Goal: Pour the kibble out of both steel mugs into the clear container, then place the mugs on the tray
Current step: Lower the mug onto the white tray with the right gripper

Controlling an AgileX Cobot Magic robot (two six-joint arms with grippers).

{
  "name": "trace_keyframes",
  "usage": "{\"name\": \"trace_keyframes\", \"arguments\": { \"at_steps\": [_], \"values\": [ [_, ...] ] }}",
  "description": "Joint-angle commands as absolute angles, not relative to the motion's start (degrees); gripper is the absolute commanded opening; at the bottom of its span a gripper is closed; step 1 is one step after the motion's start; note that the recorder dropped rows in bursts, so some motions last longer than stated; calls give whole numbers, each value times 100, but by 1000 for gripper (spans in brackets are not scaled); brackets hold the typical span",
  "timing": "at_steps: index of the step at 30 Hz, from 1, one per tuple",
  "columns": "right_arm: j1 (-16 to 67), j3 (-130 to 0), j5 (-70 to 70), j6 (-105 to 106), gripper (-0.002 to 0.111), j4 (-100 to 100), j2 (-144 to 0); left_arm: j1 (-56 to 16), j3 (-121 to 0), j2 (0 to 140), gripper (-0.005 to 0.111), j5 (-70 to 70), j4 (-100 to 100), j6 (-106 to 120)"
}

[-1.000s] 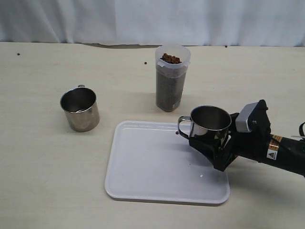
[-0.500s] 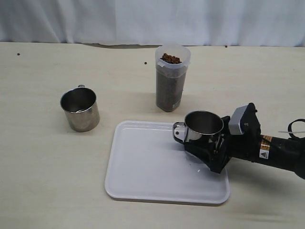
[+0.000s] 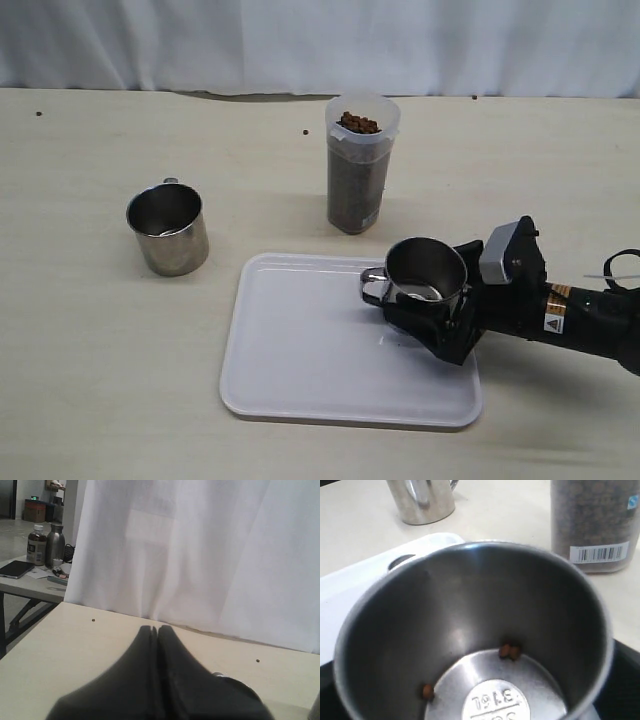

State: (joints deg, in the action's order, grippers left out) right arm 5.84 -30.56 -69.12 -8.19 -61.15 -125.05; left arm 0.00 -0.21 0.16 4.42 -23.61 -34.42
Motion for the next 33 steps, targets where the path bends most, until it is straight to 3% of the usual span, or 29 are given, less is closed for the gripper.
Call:
{"name": "trace_keyframes", "arguments": {
  "at_steps": [1, 27, 33],
  "values": [
    [551, -3063, -6996, -856, 99, -6265, -12523, -16, 0, 0, 0, 417, -2331, -3454],
    [541, -1968, -6694, -1063, 98, -6236, -11266, -16, 0, 0, 0, 430, -2371, -3454],
    [541, -1834, -5885, -1331, 98, -6214, -10956, -16, 0, 0, 0, 430, -2371, -3454]
  ]
}}
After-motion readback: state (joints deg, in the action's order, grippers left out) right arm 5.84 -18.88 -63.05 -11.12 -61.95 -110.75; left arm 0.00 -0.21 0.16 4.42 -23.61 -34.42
